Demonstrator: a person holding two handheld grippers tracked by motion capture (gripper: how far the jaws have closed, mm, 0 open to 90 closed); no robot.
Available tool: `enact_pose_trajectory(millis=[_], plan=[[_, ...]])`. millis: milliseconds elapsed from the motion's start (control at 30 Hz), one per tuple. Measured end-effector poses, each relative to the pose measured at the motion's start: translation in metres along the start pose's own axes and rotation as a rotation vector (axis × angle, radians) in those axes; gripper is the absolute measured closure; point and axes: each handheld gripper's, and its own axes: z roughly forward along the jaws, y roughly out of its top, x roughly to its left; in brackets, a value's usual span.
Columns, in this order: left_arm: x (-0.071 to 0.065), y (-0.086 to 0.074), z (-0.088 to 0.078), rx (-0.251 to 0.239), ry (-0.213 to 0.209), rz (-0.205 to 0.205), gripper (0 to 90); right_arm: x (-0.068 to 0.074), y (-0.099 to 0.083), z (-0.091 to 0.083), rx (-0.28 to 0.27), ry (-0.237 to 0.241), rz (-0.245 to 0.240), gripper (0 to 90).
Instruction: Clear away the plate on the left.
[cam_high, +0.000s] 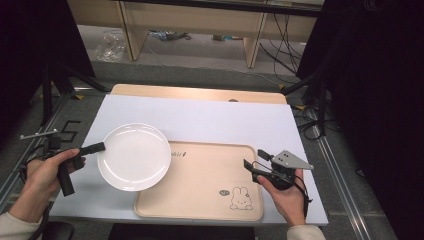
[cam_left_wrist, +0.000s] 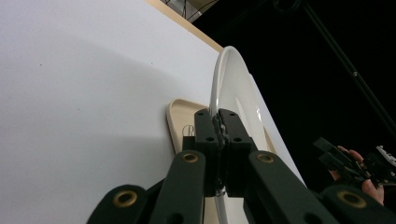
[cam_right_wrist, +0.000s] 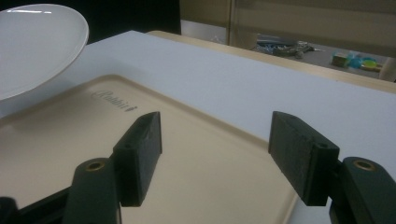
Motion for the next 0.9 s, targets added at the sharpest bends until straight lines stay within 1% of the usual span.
enact_pose_trajectory(millis=[100, 133, 167, 200, 233, 300, 500, 833, 867, 900], plan=[[0.000, 0.000, 0.001, 0.001, 0.002, 0.003, 87.2, 0.000, 0.000, 0.000, -0.003, -0.005, -0.004, 35.6], [0.000, 0.000, 0.001, 0.000, 0.003, 0.003, 87.2, 0.002, 0.000, 0.000, 0.005, 0.010, 0.020, 35.5], [0.000, 0.000, 0.001, 0.000, 0.003, 0.003, 87.2, 0.002, 0.000, 0.000, 0.005, 0.010, 0.020, 35.5], [0.000, 0.000, 0.001, 0.000, 0.005, 0.003, 87.2, 0.001, 0.000, 0.001, -0.003, 0.003, 0.000, 35.5], [0.000, 0.000, 0.001, 0.001, 0.008, 0.004, 87.3, 0.002, 0.000, 0.000, 0.007, -0.007, 0.013, 35.5], [-0.001, -0.001, 0.002, -0.001, 0.015, 0.001, 87.4, 0.002, 0.000, 0.000, 0.007, -0.007, 0.013, 35.5], [-0.003, -0.002, 0.006, 0.010, 0.007, -0.003, 87.5, 0.003, 0.000, 0.001, 0.004, -0.010, 0.013, 35.5], [-0.009, -0.003, 0.016, 0.032, -0.004, 0.008, 87.5, 0.003, 0.000, 0.000, 0.006, -0.008, 0.011, 35.5], [-0.009, -0.003, 0.017, 0.034, -0.005, 0.008, 87.5, 0.003, 0.000, 0.001, -0.007, -0.002, 0.013, 35.5], [-0.009, -0.003, 0.018, 0.036, -0.007, 0.008, 87.5, 0.003, 0.000, 0.001, 0.003, -0.010, 0.010, 35.5]])
